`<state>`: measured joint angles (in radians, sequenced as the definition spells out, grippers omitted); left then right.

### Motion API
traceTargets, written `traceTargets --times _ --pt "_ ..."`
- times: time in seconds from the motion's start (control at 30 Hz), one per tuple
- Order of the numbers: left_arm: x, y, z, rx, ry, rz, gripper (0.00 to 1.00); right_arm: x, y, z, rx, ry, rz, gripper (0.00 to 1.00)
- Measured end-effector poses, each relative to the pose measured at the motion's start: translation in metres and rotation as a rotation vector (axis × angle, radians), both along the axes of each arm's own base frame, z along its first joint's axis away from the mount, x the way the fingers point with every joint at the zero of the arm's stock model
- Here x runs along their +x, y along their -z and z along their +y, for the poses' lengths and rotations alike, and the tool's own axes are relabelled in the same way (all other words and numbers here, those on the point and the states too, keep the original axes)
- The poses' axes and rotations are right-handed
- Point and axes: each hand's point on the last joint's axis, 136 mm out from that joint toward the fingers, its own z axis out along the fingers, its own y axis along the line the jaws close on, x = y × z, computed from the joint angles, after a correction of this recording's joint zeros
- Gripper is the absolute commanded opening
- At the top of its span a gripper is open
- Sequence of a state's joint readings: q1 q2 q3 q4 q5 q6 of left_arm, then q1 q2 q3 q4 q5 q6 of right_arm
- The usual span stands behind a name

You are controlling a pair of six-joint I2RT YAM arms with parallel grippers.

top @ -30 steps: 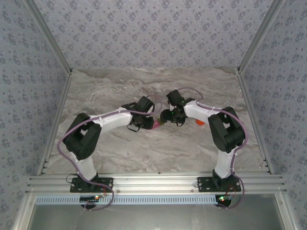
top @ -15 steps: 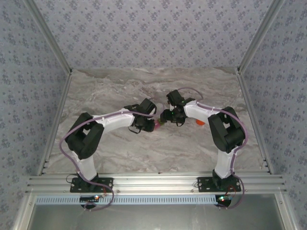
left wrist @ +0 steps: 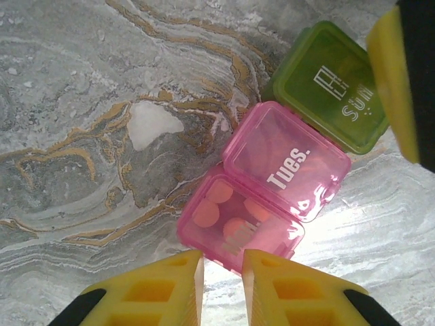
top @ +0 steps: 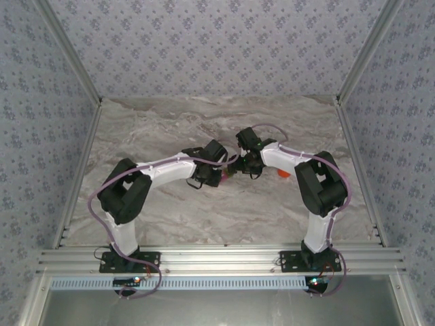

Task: Sort the pills into containers

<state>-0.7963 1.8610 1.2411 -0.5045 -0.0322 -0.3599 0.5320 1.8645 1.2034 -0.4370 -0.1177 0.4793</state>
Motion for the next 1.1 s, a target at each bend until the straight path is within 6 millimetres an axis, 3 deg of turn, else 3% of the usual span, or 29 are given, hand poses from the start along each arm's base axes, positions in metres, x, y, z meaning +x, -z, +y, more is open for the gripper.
traceTargets --times 0.5,0.73,1.1 --pt "0.0079 0.002 -0.0031 0.069 0.005 0.02 0.2 0.002 0.0002 -0.0032 -0.01 0.008 -0.006 0.69" --pt "0.007 0.0004 -0.0021 0.066 0.003 0.018 0.39 0.0028 -0.0004 -0.0032 -0.011 0.009 -0.009 0.69" --pt "0.0075 -0.0006 -0.001 0.058 -0.005 0.012 0.43 0.0037 -0.0012 -0.0029 -0.011 0.01 -0.012 0.69"
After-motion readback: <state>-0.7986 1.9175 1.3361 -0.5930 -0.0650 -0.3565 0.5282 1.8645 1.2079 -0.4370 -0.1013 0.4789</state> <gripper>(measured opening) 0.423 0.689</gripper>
